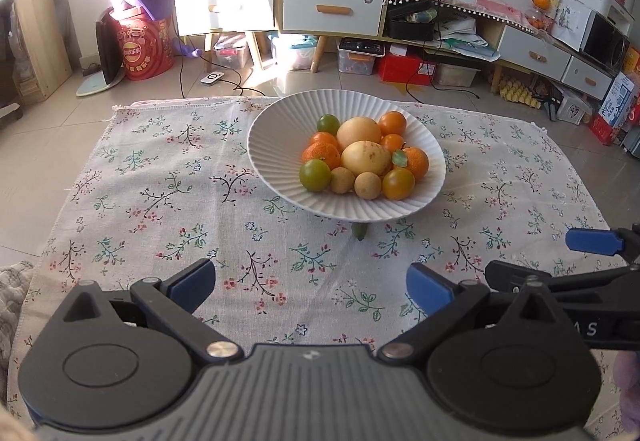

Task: Organize fruits

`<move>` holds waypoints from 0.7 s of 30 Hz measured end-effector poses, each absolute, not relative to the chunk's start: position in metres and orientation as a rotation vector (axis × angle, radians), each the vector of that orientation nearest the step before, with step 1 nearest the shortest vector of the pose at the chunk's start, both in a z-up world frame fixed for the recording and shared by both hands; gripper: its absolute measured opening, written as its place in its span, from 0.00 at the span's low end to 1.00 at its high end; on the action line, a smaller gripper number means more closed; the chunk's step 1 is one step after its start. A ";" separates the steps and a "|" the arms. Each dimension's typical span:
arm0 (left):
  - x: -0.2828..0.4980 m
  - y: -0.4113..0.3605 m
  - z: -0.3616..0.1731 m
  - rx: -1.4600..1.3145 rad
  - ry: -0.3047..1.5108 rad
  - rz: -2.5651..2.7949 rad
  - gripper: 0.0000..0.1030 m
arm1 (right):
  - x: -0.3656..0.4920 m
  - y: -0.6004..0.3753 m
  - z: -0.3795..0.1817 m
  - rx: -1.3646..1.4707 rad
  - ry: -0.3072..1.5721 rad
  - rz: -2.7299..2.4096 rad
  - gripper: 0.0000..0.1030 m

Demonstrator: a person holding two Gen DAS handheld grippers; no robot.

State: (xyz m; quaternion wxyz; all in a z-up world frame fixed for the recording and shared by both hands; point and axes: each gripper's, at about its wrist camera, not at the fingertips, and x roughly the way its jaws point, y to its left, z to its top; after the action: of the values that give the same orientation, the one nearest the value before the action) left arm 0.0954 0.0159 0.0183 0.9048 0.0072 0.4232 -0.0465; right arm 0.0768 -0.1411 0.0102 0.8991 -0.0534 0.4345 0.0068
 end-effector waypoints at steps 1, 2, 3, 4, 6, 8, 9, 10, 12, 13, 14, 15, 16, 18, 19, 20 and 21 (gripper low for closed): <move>0.096 0.016 0.018 0.024 0.874 -0.084 0.75 | 0.077 -0.140 0.010 -0.117 0.898 0.009 0.92; 0.096 0.016 0.018 0.029 0.874 -0.076 0.75 | 0.076 -0.139 0.010 -0.123 0.897 0.006 0.92; 0.097 0.017 0.017 0.035 0.876 -0.062 0.75 | 0.077 -0.137 0.010 -0.132 0.895 0.003 0.92; 0.097 0.017 0.016 0.039 0.878 -0.052 0.75 | 0.076 -0.136 0.009 -0.139 0.896 0.003 0.92; 0.098 0.019 0.015 0.051 0.887 -0.031 0.75 | 0.077 -0.134 0.008 -0.142 0.900 0.007 0.92; 0.099 0.020 0.014 0.053 0.893 -0.017 0.75 | 0.077 -0.132 0.008 -0.142 0.906 0.013 0.92; 0.099 0.020 0.014 0.056 0.895 -0.011 0.75 | 0.077 -0.132 0.007 -0.144 0.908 0.015 0.92; 0.099 0.020 0.014 0.059 0.895 -0.007 0.75 | 0.077 -0.131 0.007 -0.146 0.909 0.017 0.92; 0.098 0.020 0.014 0.065 0.895 -0.003 0.75 | 0.076 -0.130 0.007 -0.149 0.910 0.022 0.92; 0.098 0.019 0.014 0.067 0.896 -0.003 0.75 | 0.076 -0.130 0.007 -0.149 0.911 0.024 0.92; 0.098 0.019 0.014 0.067 0.898 -0.003 0.75 | 0.076 -0.130 0.008 -0.147 0.912 0.026 0.93; 0.098 0.019 0.014 0.066 0.900 -0.005 0.75 | 0.076 -0.130 0.008 -0.146 0.912 0.027 0.93; 0.098 0.019 0.014 0.066 0.903 -0.007 0.75 | 0.075 -0.130 0.008 -0.145 0.913 0.028 0.93; 0.099 0.018 0.013 0.066 0.908 -0.008 0.75 | 0.075 -0.130 0.008 -0.144 0.913 0.028 0.93; 0.099 0.018 0.013 0.066 0.909 -0.008 0.75 | 0.075 -0.130 0.008 -0.142 0.914 0.027 0.93; 0.099 0.018 0.013 0.067 0.910 -0.007 0.75 | 0.075 -0.130 0.008 -0.140 0.915 0.026 0.93; 0.099 0.018 0.013 0.067 0.912 -0.007 0.75 | 0.075 -0.130 0.008 -0.137 0.917 0.026 0.93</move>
State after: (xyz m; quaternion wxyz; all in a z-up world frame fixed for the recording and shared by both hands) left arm 0.0992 0.0182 0.0126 0.8973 0.0322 0.4402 -0.0033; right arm 0.0752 -0.1303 0.0082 0.8944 -0.0663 0.4421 0.0125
